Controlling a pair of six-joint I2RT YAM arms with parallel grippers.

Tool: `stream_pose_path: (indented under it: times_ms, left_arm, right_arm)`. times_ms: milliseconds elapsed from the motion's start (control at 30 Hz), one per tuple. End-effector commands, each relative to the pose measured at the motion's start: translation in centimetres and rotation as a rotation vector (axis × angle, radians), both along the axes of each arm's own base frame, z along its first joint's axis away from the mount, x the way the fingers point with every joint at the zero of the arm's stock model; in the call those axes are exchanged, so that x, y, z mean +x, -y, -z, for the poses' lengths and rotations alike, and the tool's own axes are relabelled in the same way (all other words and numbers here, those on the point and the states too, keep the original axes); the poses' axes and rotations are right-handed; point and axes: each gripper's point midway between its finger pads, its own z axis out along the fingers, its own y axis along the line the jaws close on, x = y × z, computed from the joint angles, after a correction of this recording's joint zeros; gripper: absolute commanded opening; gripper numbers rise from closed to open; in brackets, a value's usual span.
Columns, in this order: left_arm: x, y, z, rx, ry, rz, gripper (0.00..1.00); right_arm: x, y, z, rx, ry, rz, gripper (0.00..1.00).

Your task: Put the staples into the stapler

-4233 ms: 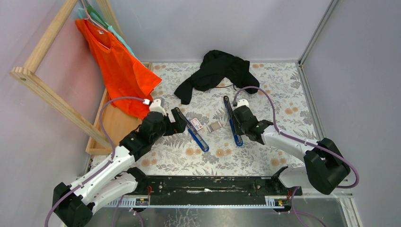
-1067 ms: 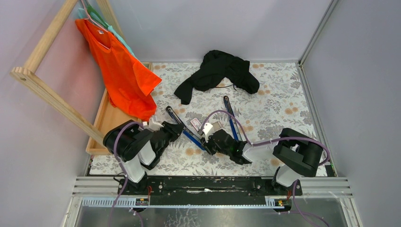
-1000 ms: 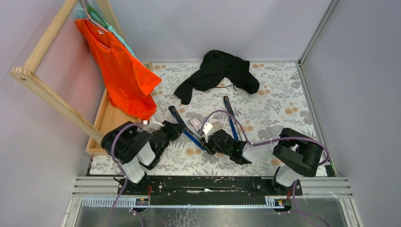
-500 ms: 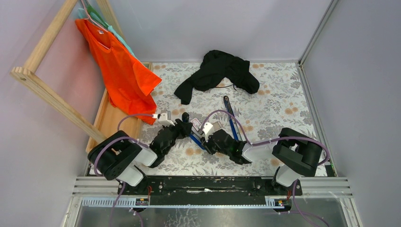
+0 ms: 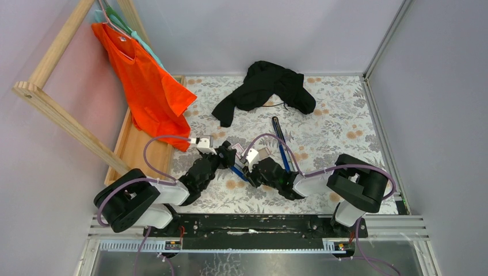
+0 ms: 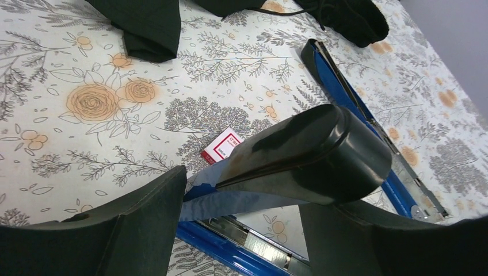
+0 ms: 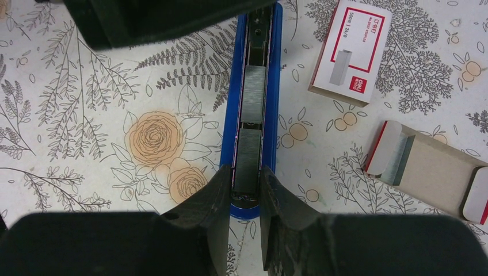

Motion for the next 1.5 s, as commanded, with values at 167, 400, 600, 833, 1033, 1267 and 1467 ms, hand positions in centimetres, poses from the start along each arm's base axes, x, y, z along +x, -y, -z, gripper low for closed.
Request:
stream_pose_path:
  times_ms: [167, 400, 600, 833, 1033, 1267, 1467]
  left_arm:
    - [0.2, 0.1, -1.9, 0.100, 0.090, -0.054, 0.76]
    - [-0.5, 1.0, -1.4, 0.152, 0.091, -0.055, 0.80]
    - [-1.0, 1.5, -1.0, 0.169, 0.088, -0.054, 0.85]
    - [-1.8, 2.0, -0.9, 0.172, 0.076, -0.036, 0.95]
    - [-2.8, 1.9, -1.4, 0.131, 0.049, -0.010, 1.00]
    - [-3.9, 2.0, -1.5, 0.092, -0.045, 0.010, 1.00]
    - [-4.7, 2.1, -1.9, 0.025, -0.100, 0.023, 1.00]
  right_arm:
    - [-1.4, -1.2, -0.1, 0.052, -0.008, -0.069, 0.11]
    - [-1.5, -1.3, 0.5, 0.067, -0.013, -0.068, 0.11]
    - [-1.2, -1.3, 0.8, 0.069, -0.001, -0.056, 0.12]
    - [-0.7, -1.1, 1.0, 0.068, 0.014, -0.030, 0.12]
    - [-0.5, -1.1, 1.4, 0.065, 0.012, -0.020, 0.14]
    - [-0.4, -1.0, 1.6, 0.058, 0.013, -0.010, 0.16]
    - [-0.3, -0.8, 1.6, 0.052, 0.017, -0.003, 0.19]
